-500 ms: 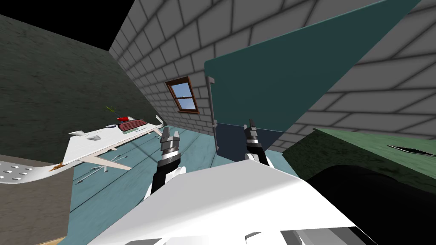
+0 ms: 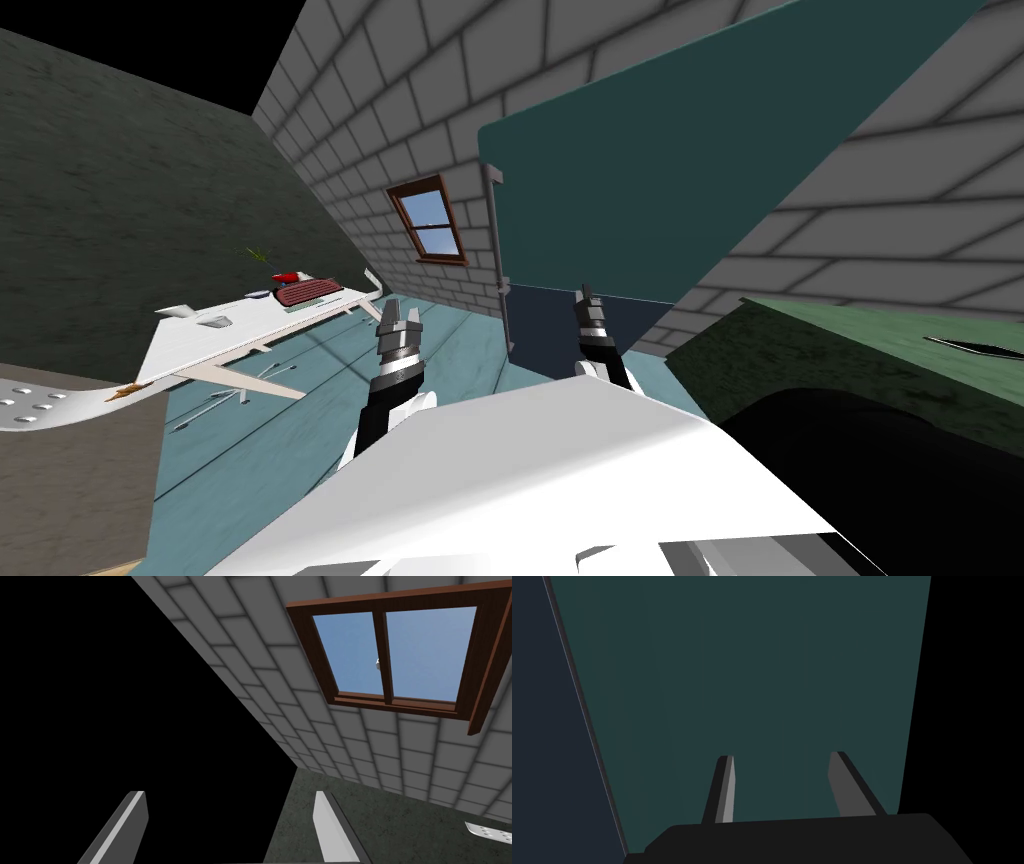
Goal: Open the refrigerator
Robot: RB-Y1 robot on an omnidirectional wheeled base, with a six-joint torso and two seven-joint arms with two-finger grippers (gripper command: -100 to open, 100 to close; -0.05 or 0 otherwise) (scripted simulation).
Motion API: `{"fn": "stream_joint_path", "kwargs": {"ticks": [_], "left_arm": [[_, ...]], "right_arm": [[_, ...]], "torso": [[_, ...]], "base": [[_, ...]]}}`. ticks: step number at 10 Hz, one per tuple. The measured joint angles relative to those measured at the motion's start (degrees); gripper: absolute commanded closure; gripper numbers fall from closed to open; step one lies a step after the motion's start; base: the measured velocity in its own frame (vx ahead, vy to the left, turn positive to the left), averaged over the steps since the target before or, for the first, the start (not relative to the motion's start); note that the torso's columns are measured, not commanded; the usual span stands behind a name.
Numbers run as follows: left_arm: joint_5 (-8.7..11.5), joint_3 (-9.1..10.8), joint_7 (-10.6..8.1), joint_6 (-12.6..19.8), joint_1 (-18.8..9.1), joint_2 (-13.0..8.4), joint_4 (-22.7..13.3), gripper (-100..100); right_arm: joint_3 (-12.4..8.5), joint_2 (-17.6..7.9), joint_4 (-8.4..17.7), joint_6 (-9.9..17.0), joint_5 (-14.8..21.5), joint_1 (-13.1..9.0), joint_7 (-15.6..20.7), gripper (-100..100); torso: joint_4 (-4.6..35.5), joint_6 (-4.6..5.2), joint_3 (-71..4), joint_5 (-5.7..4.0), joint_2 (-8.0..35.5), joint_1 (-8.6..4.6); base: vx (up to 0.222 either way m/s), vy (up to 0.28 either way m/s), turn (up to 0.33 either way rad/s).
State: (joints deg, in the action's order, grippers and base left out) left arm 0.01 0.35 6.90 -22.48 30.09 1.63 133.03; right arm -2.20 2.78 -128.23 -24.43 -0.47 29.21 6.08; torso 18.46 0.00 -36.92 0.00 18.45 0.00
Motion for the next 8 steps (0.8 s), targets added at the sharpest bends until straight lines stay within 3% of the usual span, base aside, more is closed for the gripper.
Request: {"fn": "stream_joint_path", "kwargs": {"ticks": [4,5,8], "left_arm": [[0.0,0.0,0.0,0.0,0.0,0.0,0.0,0],[0.0,0.0,0.0,0.0,0.0,0.0,0.0,0],[0.0,0.0,0.0,0.0,0.01,0.0,-0.02,0]], "right_arm": [[0.0,0.0,0.0,0.0,0.0,0.0,0.0,0],[0.0,0.0,-0.01,0.0,0.0,0.0,0.0,-100],[-0.95,-4.21,-0.16,0.28,0.18,0.67,0.23,-100]], "torso": [[16.92,0.0,-33.81,0.0,16.93,0.0],[21.14,0.0,-42.27,0.0,21.16,0.0],[23.75,0.0,-47.61,0.02,23.74,0.04]], "base": [[0.0,0.0,0.0],[0.017,0.014,-0.013],[0.019,0.03,-0.018]]}}
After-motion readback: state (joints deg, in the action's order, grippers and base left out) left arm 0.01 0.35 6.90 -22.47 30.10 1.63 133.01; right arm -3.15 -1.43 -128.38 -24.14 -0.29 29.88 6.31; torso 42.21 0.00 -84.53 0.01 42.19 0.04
